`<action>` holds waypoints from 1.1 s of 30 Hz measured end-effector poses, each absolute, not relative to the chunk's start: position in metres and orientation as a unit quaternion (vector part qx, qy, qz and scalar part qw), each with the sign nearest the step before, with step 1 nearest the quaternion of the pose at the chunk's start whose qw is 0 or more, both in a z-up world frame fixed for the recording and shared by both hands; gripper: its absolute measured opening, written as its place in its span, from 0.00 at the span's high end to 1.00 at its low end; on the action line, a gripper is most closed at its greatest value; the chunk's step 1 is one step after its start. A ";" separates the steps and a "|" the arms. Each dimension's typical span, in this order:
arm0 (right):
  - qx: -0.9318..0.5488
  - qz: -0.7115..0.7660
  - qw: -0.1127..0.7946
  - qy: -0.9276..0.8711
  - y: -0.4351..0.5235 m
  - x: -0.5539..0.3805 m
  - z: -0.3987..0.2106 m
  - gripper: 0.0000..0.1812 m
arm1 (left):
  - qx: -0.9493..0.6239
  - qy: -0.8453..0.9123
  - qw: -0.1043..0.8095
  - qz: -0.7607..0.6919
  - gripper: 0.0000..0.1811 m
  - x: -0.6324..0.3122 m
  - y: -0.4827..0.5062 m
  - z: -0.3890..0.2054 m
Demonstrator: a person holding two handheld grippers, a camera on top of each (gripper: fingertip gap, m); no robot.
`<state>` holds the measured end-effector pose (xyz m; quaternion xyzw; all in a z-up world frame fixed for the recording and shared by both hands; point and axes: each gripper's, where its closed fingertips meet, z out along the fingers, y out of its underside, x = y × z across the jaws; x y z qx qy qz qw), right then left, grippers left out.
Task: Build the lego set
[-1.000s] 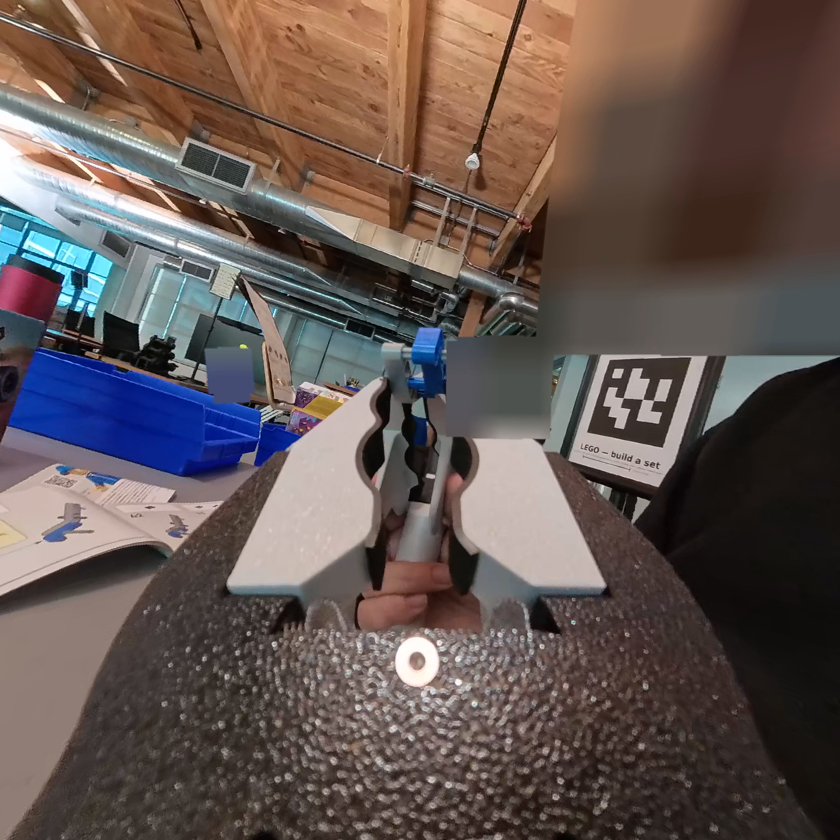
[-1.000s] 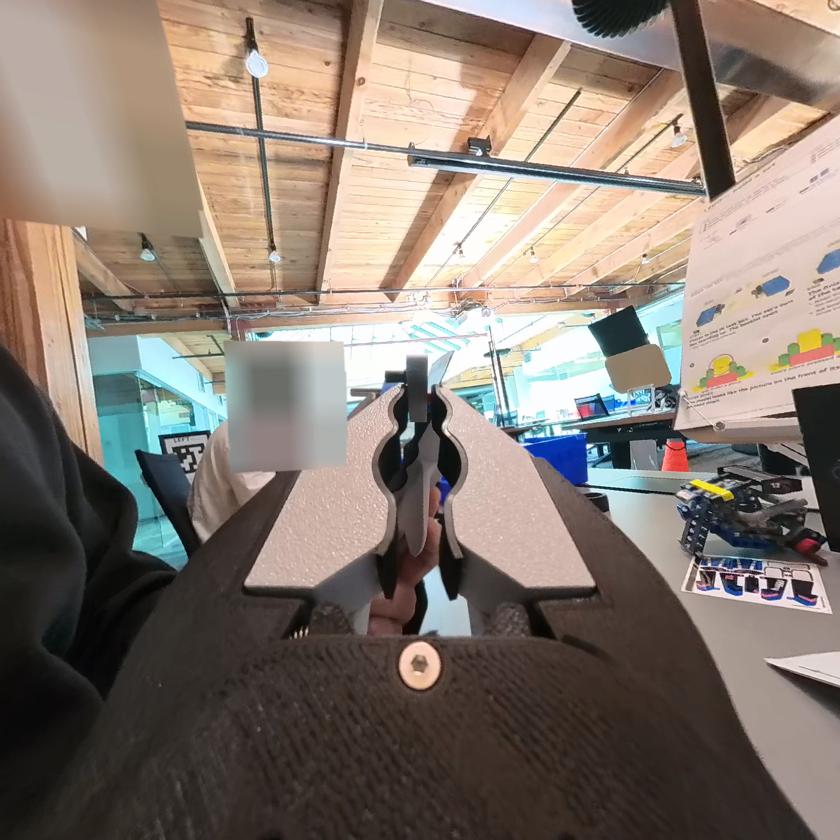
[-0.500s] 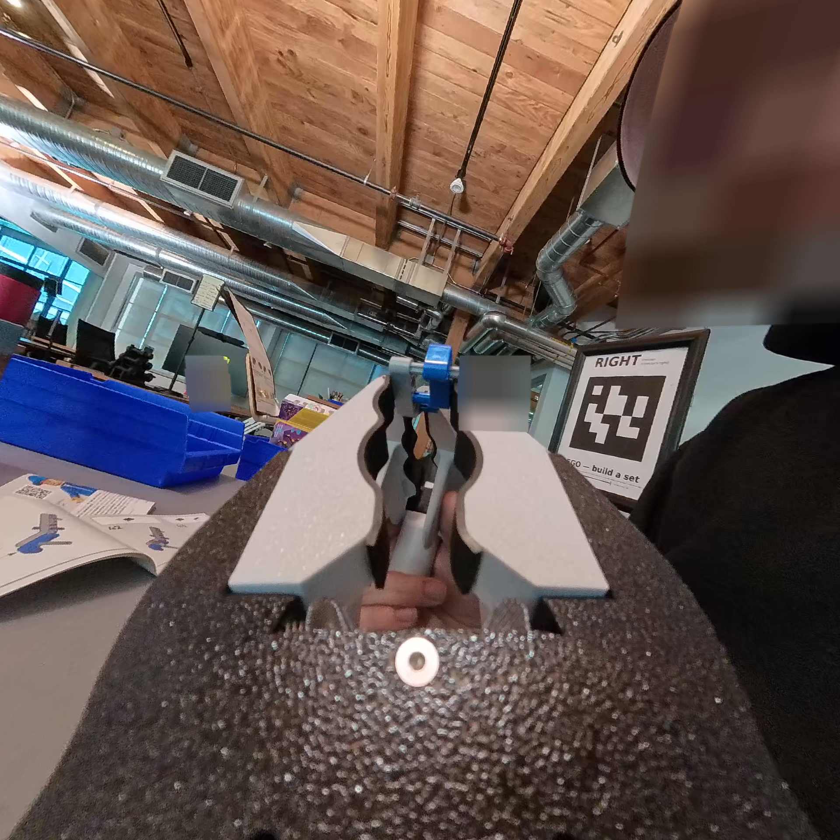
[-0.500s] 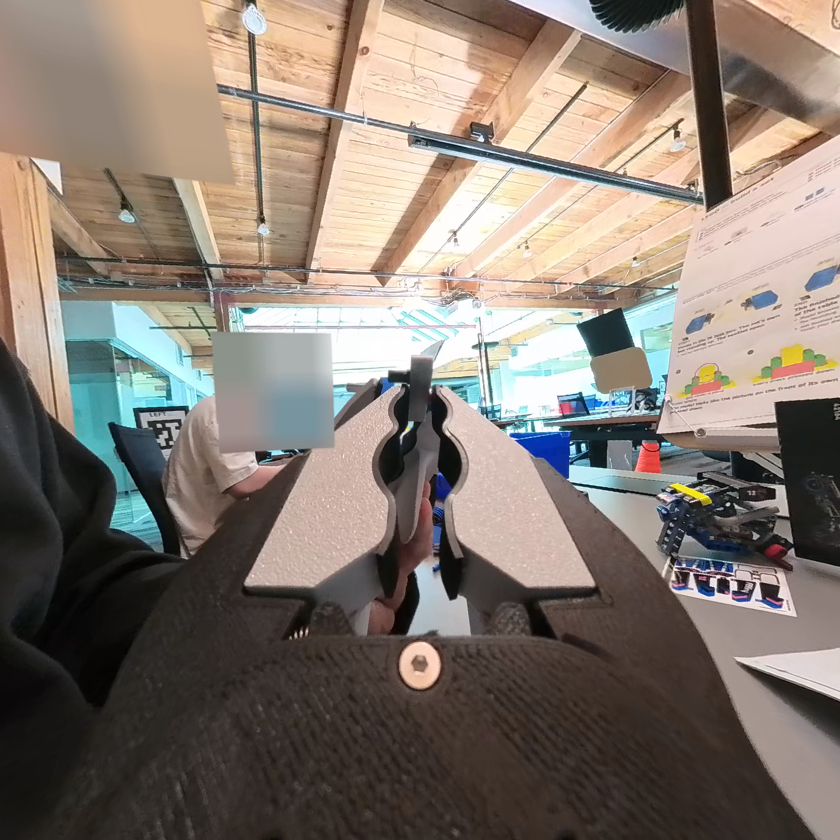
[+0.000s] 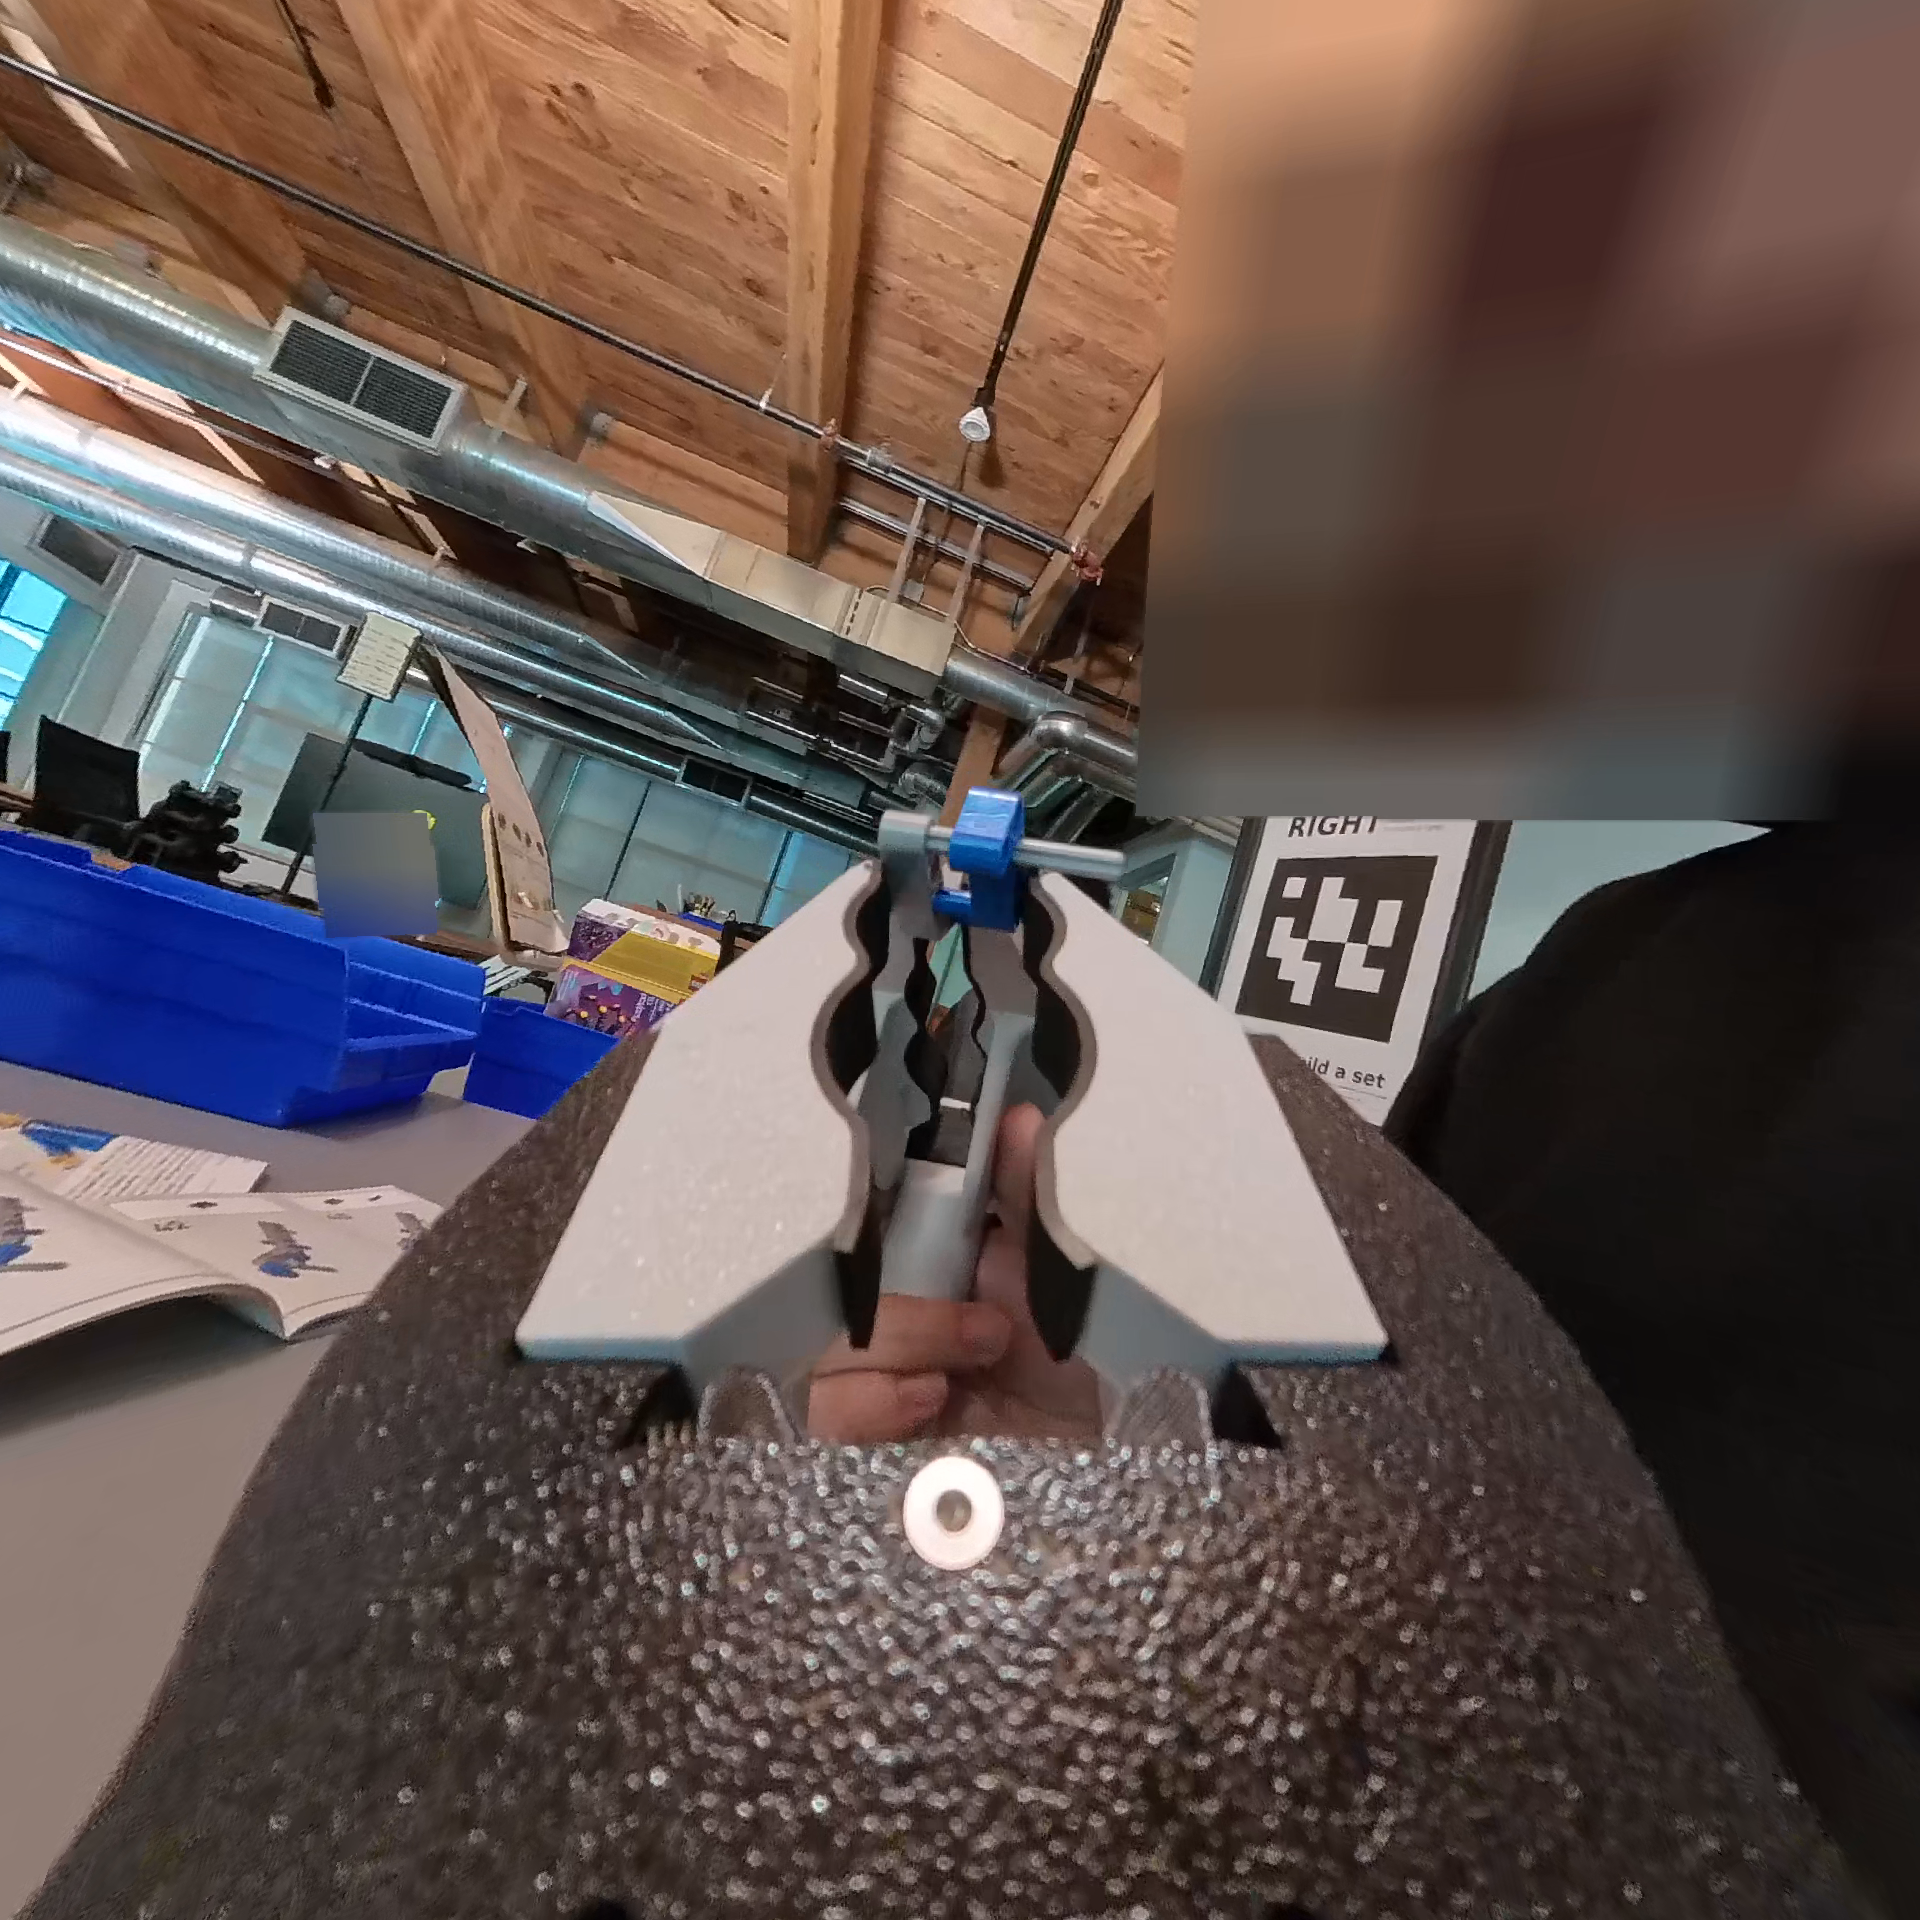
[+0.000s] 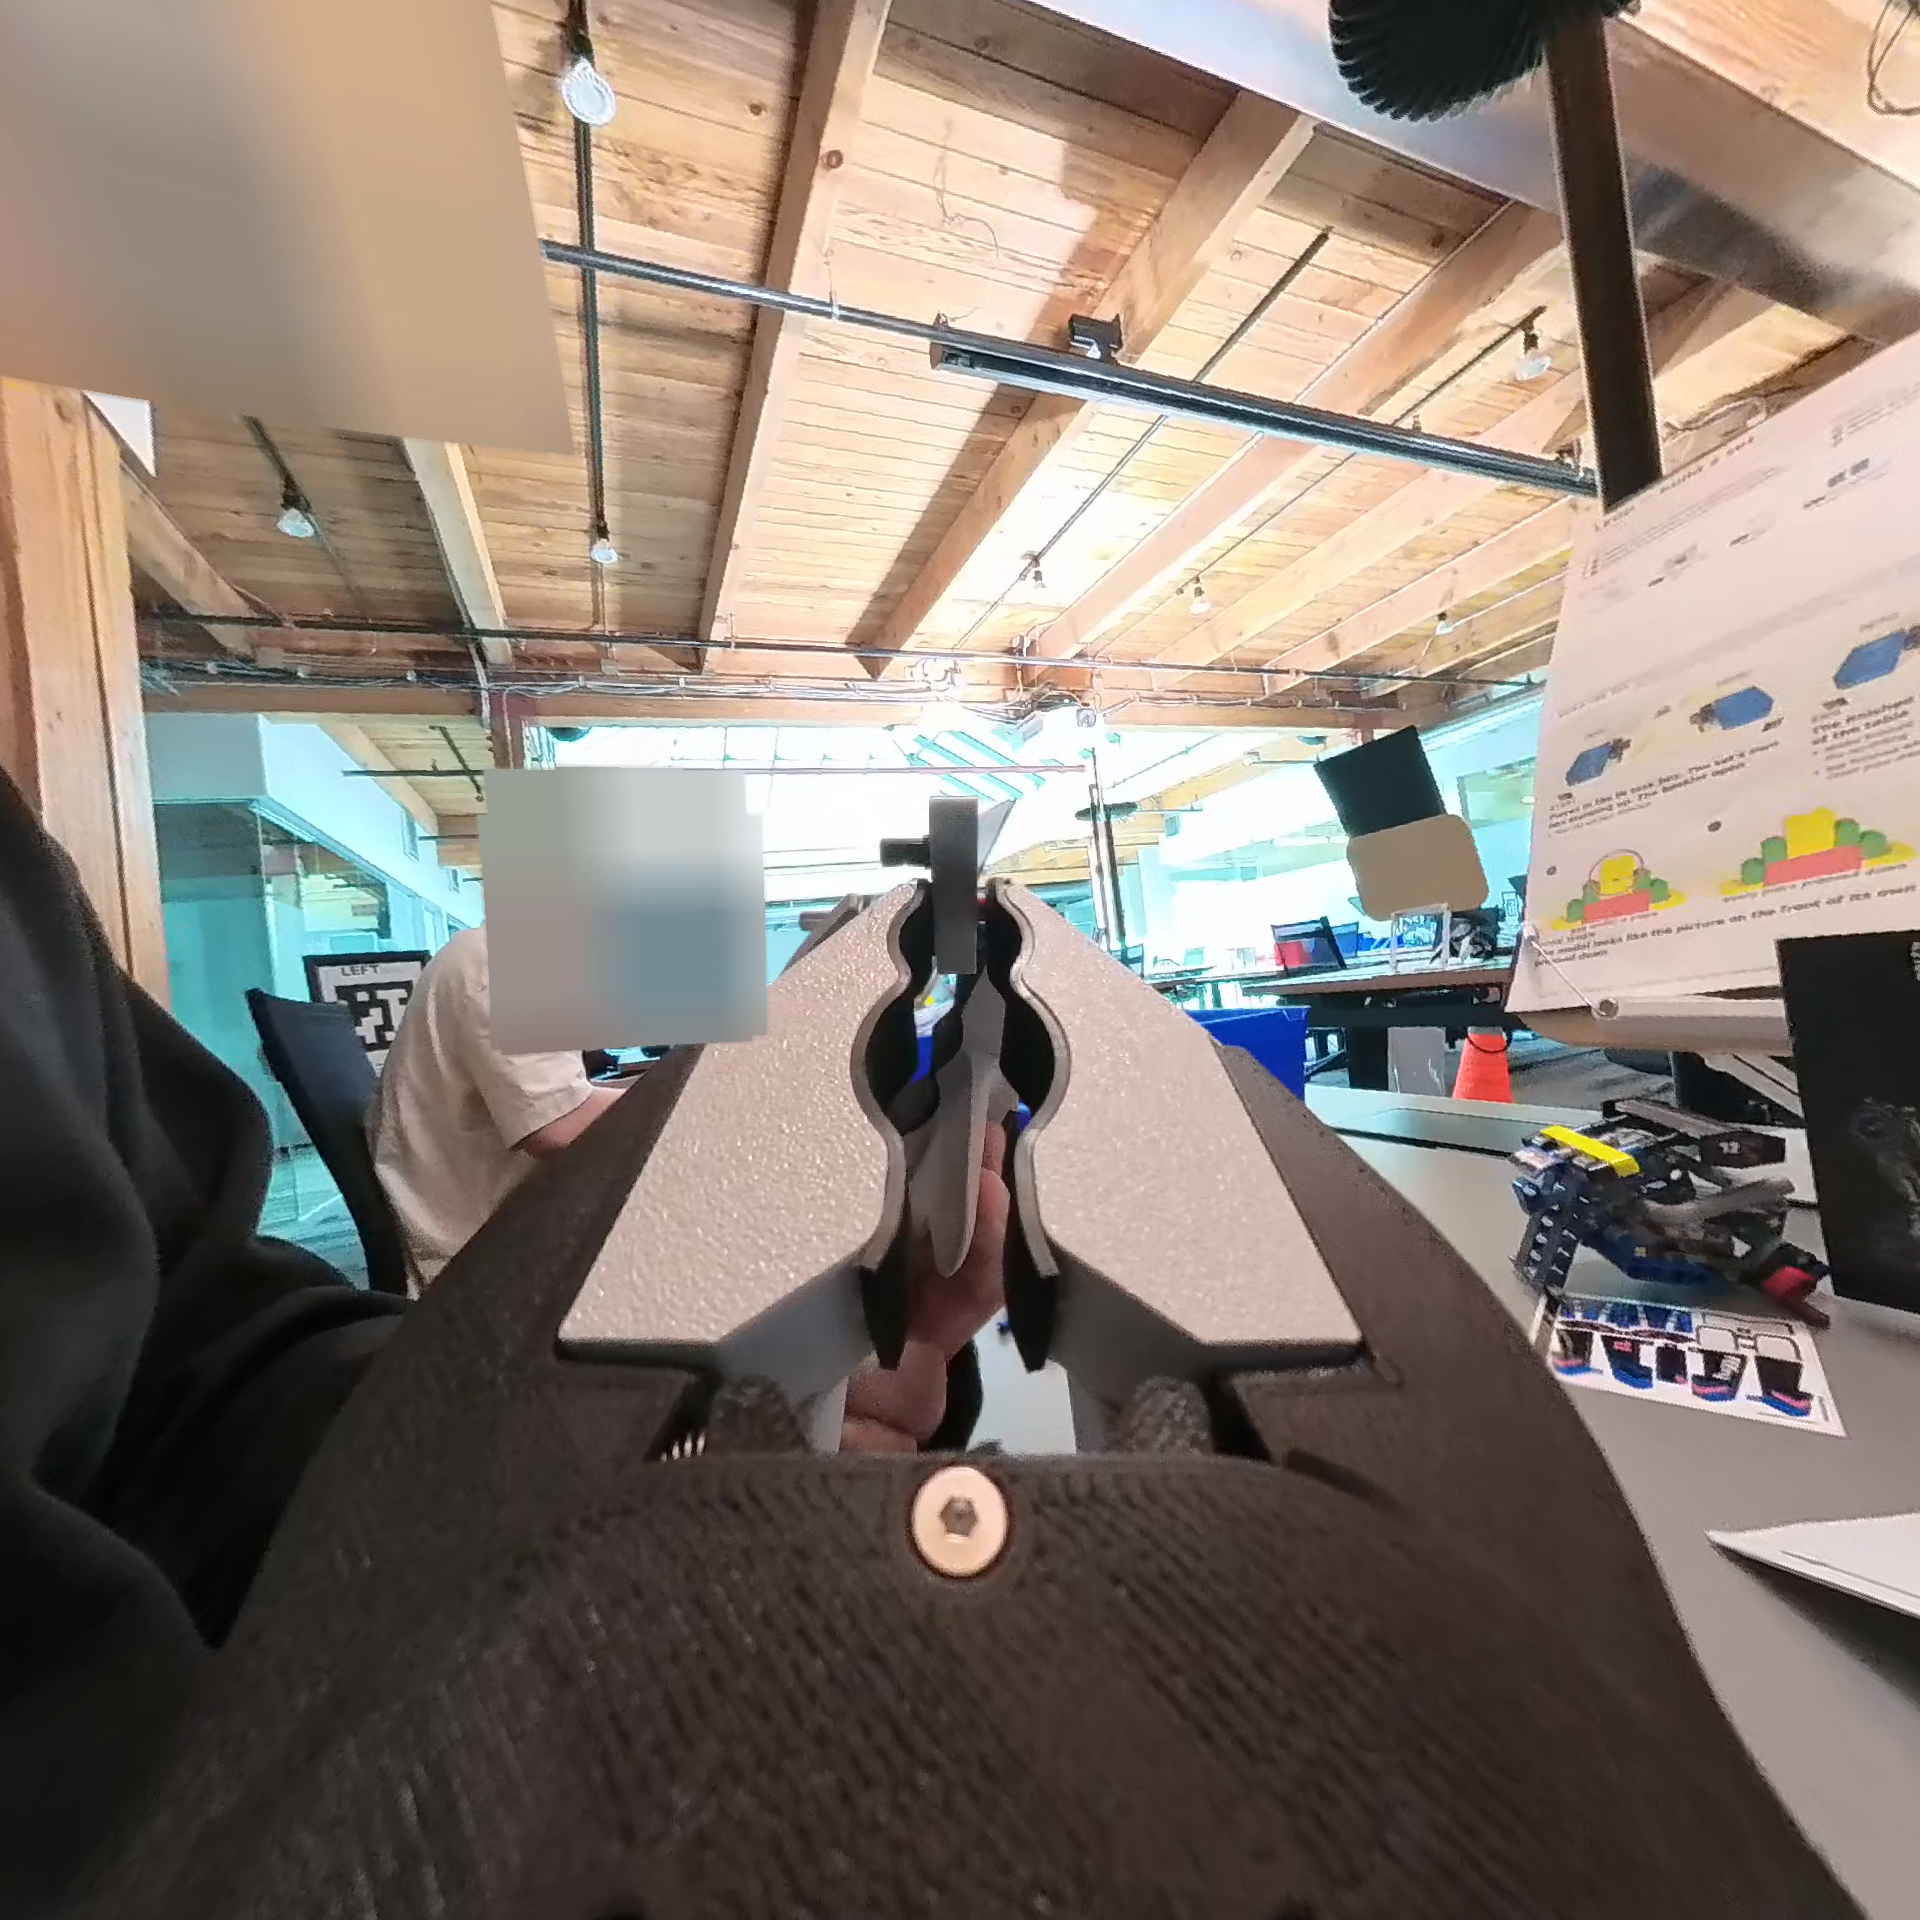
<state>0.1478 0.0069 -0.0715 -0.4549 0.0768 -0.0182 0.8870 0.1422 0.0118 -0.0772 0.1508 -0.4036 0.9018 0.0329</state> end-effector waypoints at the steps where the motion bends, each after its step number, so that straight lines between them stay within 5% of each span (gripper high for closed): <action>1: -0.450 -0.018 0.890 0.079 0.005 0.148 -0.069 0.96 | 0.148 -0.405 0.028 0.902 0.88 0.142 0.012 -0.077; 23: -0.457 -0.001 0.886 0.081 0.008 0.146 -0.072 0.95 | 0.139 -0.419 -0.006 0.897 0.88 0.141 0.007 -0.076; 33: -0.467 -0.009 0.879 0.098 0.012 0.150 -0.076 0.95 | 0.167 -0.389 0.050 0.904 0.89 0.146 0.013 -0.079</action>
